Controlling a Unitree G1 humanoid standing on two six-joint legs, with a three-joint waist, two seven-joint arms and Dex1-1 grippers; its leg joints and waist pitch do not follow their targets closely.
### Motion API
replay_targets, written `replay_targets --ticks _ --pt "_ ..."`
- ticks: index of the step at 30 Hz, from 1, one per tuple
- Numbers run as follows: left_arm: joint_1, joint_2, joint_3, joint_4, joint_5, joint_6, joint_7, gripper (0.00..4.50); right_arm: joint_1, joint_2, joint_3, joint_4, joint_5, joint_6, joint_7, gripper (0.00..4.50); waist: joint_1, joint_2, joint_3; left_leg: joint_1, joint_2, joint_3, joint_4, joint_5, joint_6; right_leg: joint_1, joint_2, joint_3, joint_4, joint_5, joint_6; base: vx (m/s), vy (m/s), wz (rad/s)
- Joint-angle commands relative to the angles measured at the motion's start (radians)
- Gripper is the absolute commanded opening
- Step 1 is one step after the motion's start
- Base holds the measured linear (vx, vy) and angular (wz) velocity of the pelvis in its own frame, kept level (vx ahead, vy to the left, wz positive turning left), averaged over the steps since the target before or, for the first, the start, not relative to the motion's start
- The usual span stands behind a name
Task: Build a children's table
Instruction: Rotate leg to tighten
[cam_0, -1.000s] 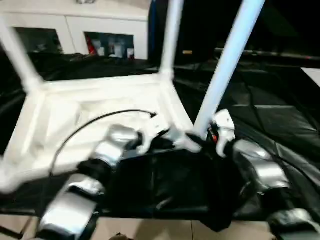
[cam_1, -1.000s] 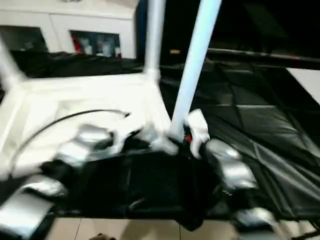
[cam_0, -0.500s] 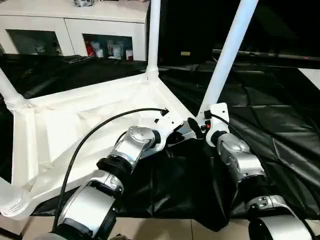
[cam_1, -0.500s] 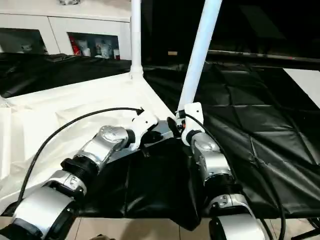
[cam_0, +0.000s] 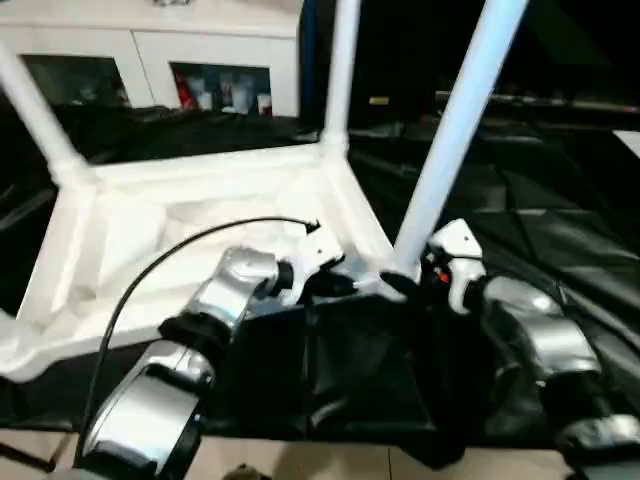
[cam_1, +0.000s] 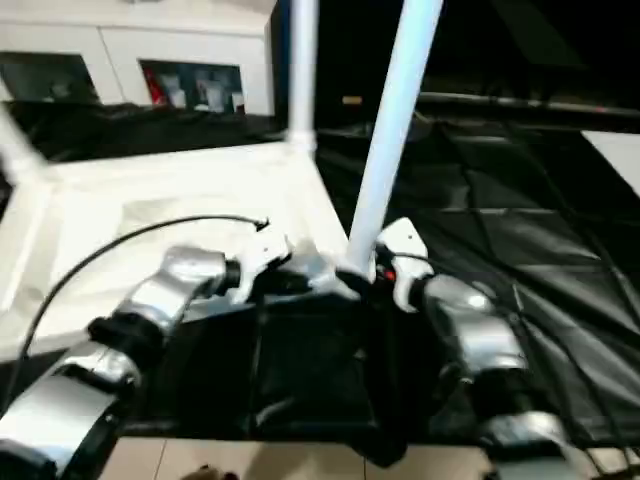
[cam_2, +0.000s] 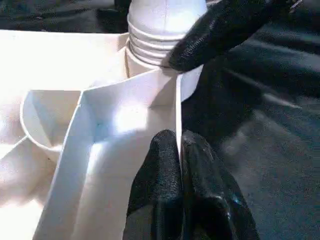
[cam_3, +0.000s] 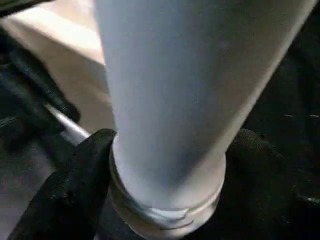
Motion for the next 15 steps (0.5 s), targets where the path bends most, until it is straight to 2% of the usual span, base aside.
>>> replay_targets --ticks 1,4,5,8,9,10,15 --pt "0.013 -0.022 0.017 -0.028 -0.081 -0.019 -0.072 0.00 0.007 -0.016 0.002 -0.031 0.016 0.016 0.036 3.74 -0.001 -0.015 -0.060 0.018 0.058 -0.022 -0.053 -0.165 0.090 0.041 -0.072 0.056 -0.071 -0.087 -0.238 0.000 0.000 0.00" --pt "0.015 -0.021 0.022 -0.026 -0.087 -0.018 -0.088 0.00 0.019 -0.026 0.016 -0.049 0.016 0.030 0.067 3.74 0.002 -0.015 -0.058 0.017 0.057 -0.022 -0.052 -0.169 0.086 0.041 -0.074 0.055 -0.073 -0.109 -0.236 0.000 0.000 0.00" --pt "0.017 -0.019 0.025 -0.023 -0.085 -0.019 -0.096 0.00 0.024 -0.027 0.021 -0.057 0.014 0.039 0.074 3.60 0.002 -0.015 -0.058 0.016 0.057 -0.023 -0.052 -0.172 0.084 0.042 -0.075 0.055 -0.073 -0.117 -0.234 0.000 0.000 0.00" --pt "0.019 -0.018 0.028 -0.027 -0.082 -0.017 -0.097 0.00 0.023 -0.023 0.023 -0.056 0.013 0.044 0.077 3.60 0.000 -0.014 -0.056 0.018 0.056 -0.024 -0.055 -0.201 0.064 0.040 -0.077 0.055 -0.081 -0.184 -0.216 0.000 0.000 0.00" --pt "0.020 -0.017 0.028 -0.030 -0.083 -0.015 -0.099 0.00 0.023 -0.023 0.024 -0.055 0.014 0.045 0.079 3.47 0.001 -0.014 -0.056 0.019 0.056 -0.024 -0.055 -0.203 0.062 0.039 -0.077 0.055 -0.082 -0.191 -0.214 0.000 0.000 0.00" --pt "0.023 -0.015 0.027 -0.036 -0.085 -0.011 -0.102 0.00 0.024 -0.023 0.025 -0.057 0.017 0.048 0.083 3.26 0.000 -0.019 -0.056 0.017 0.056 -0.025 -0.056 -0.201 0.060 0.041 -0.077 0.055 -0.082 -0.196 -0.209 0.000 0.000 0.00" --pt "0.030 -0.009 0.023 -0.048 -0.085 -0.003 -0.113 0.00 0.025 -0.017 0.027 -0.054 0.014 0.050 0.088 2.98 0.000 -0.019 -0.058 0.015 0.055 -0.024 -0.054 -0.177 0.067 0.041 -0.076 0.055 -0.077 -0.167 -0.209 0.000 0.000 0.00"
